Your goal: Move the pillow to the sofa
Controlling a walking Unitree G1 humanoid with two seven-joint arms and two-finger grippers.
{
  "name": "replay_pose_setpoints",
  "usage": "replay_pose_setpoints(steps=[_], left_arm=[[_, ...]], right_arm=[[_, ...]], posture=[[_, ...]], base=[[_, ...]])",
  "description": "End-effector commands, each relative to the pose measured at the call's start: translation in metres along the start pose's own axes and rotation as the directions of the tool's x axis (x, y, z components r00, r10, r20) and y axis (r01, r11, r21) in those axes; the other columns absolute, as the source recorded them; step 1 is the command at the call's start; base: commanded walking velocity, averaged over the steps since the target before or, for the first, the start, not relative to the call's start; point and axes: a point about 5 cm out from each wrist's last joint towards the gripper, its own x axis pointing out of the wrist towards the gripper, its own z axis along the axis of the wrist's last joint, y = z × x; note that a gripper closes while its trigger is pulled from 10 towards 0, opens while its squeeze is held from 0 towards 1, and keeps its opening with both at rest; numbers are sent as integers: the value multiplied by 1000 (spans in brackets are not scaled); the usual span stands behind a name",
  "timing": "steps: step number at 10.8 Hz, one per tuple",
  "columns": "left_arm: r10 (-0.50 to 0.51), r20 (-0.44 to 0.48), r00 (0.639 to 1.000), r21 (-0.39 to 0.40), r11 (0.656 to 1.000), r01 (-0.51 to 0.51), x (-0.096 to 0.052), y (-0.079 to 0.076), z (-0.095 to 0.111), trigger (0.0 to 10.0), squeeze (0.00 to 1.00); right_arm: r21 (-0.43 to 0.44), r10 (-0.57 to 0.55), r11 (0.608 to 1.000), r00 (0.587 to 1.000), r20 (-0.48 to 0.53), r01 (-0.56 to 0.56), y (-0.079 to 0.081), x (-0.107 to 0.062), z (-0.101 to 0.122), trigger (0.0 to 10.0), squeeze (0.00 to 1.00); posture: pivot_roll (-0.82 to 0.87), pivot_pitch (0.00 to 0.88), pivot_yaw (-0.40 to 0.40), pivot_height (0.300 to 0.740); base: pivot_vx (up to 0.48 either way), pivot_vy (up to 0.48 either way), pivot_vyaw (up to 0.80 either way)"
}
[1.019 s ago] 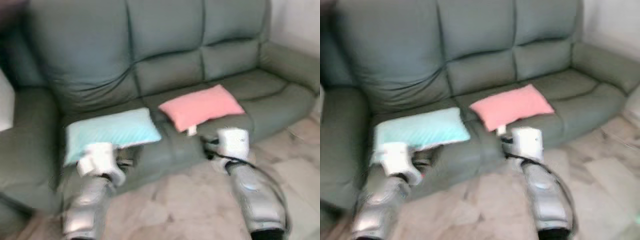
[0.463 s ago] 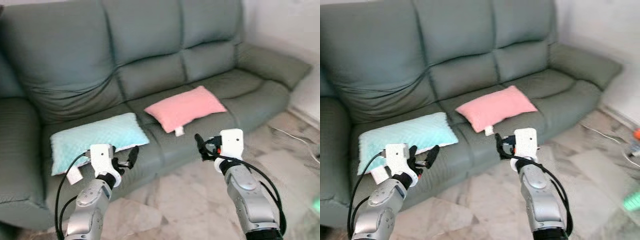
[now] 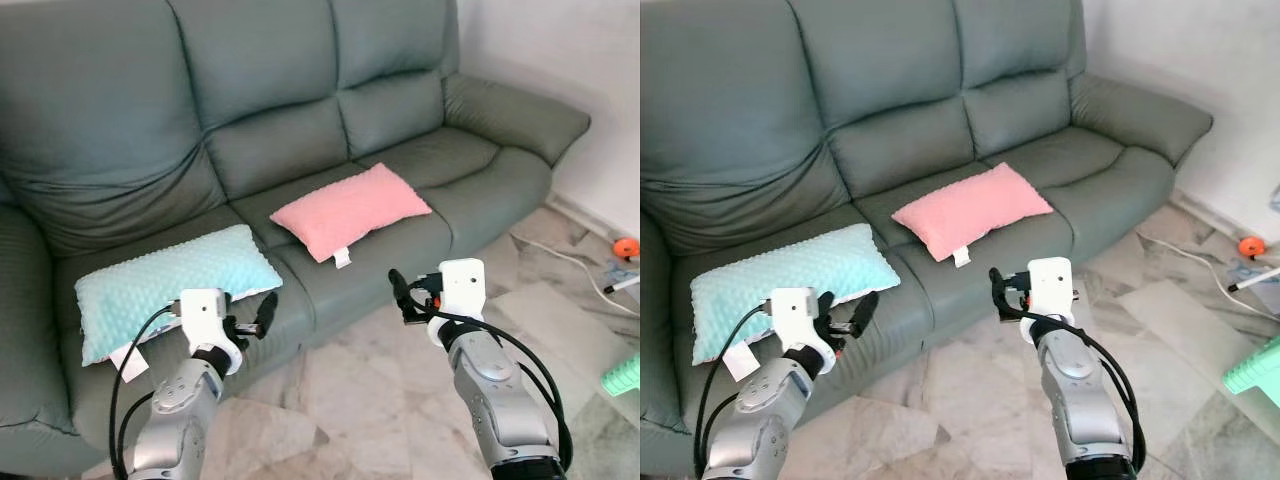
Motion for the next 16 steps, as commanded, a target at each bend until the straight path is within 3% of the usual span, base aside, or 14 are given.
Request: replay_pose_setpoints(steps=[1, 11, 16], left_arm=[[-7, 1, 1000, -1, 1000, 7, -1, 0, 0, 10000, 0], [-32, -6, 999, -8, 999, 32, -2, -2, 0, 10000, 0], [-39, -12, 999, -10, 999, 38, -2, -2, -1, 10000, 0]], right_arm=[[-3, -3, 1000, 1000, 19, 3, -1, 0, 6, 10000, 0], [5, -7, 1000, 1000, 20, 7, -1, 0, 5, 10000, 0], [2, -5, 1000, 1000, 14, 5, -1, 0, 4, 10000, 0]], posture=[[-211, 62, -11, 740], [-208, 63, -8, 740], [-210, 63, -10, 740]], base=[[240, 0, 0], [299, 0, -124], [292, 0, -748]])
